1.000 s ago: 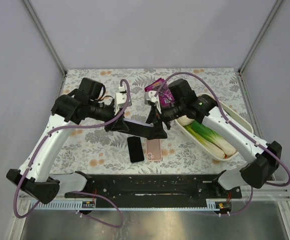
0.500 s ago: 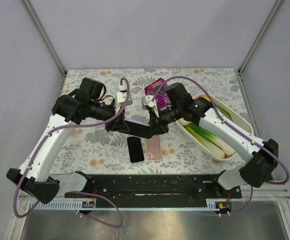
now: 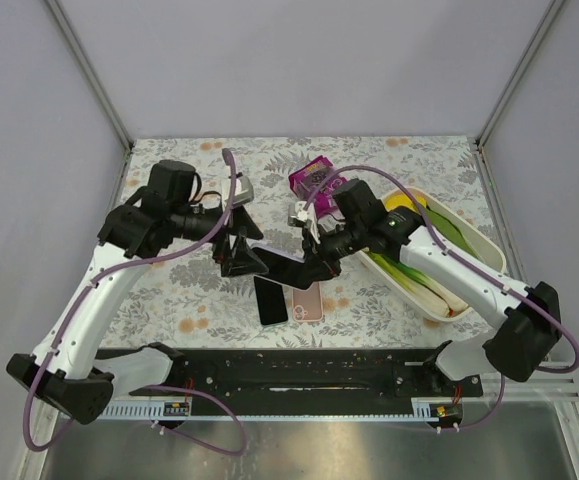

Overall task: Take the phone out of the phone case
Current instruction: Remove the phone case from the phone.

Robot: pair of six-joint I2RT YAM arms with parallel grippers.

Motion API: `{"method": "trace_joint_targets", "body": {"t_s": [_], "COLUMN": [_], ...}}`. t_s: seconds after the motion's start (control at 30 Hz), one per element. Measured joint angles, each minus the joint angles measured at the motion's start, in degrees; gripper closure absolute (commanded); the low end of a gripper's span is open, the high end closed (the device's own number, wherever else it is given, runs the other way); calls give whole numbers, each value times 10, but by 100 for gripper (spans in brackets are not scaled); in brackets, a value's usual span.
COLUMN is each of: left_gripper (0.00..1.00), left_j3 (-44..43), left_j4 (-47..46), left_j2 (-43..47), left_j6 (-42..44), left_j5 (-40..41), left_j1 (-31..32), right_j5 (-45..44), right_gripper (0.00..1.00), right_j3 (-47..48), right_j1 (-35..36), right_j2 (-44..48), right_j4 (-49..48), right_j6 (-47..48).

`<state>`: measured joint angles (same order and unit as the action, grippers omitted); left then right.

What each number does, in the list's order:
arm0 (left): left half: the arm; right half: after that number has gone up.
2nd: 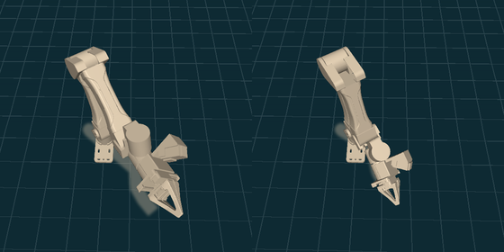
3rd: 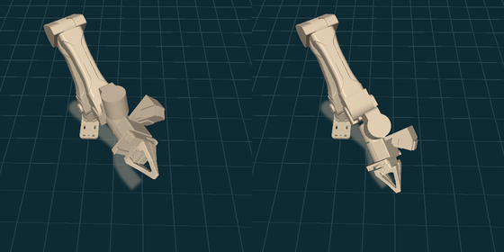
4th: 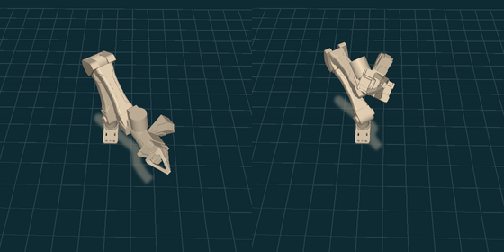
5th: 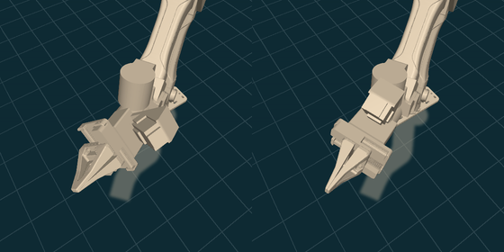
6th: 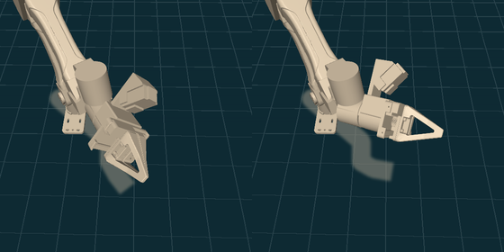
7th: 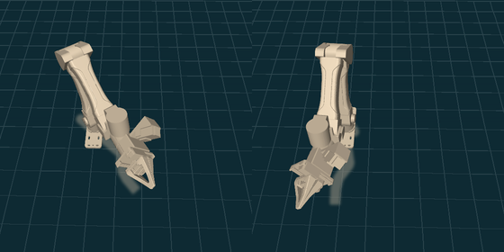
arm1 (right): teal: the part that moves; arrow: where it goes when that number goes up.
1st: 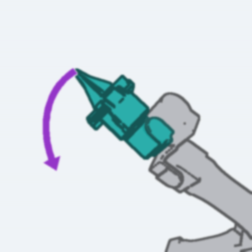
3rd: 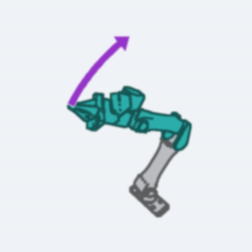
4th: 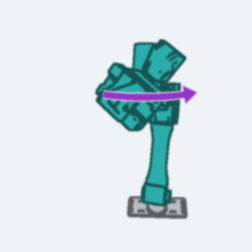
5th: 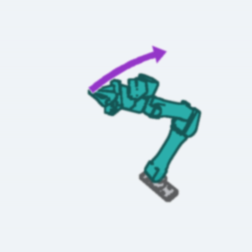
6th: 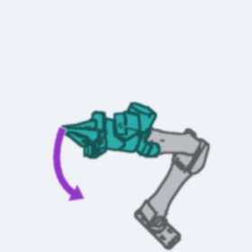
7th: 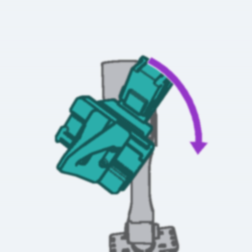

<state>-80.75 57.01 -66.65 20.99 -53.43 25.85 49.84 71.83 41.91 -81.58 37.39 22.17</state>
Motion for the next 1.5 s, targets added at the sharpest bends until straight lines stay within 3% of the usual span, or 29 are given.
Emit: {"method": "trace_joint_targets", "body": {"t_s": [0.3, 0.6, 0.73, 0.97, 1.1, 1.33, 1.5], "left_gripper": [11, 33, 45, 54, 66, 78, 100], "left_j3": [90, 133, 159, 178, 184, 199, 217], "left_j4": [-230, -448, -505, -575, -614, -657, -715], "left_j2": [64, 66, 66, 65, 65, 58, 53], "left_j6": [-224, -412, -459, -521, -554, -591, -635], "left_j5": [-34, -98, -125, -152, -156, -156, -162], "left_j1": [-92, -102, -102, -102, -103, -106, -106], "right_j5": [-29, -35, -36, -37, -34, -30, -27], "right_gripper": [100, 100, 100, 100, 100, 100, 100], "right_j3": [10, 54, 60, 67, 67, 67, 67], "right_j1": [0, -2, -5, -7, -7, -7, -7], "right_j2": [59, 59, 58, 50, 49, 49, 47], "right_j4": [-28, -37, -38, -38, -39, -43, -40], "right_j6": [-43, -75, -79, -83, -81, -78, -78]}}
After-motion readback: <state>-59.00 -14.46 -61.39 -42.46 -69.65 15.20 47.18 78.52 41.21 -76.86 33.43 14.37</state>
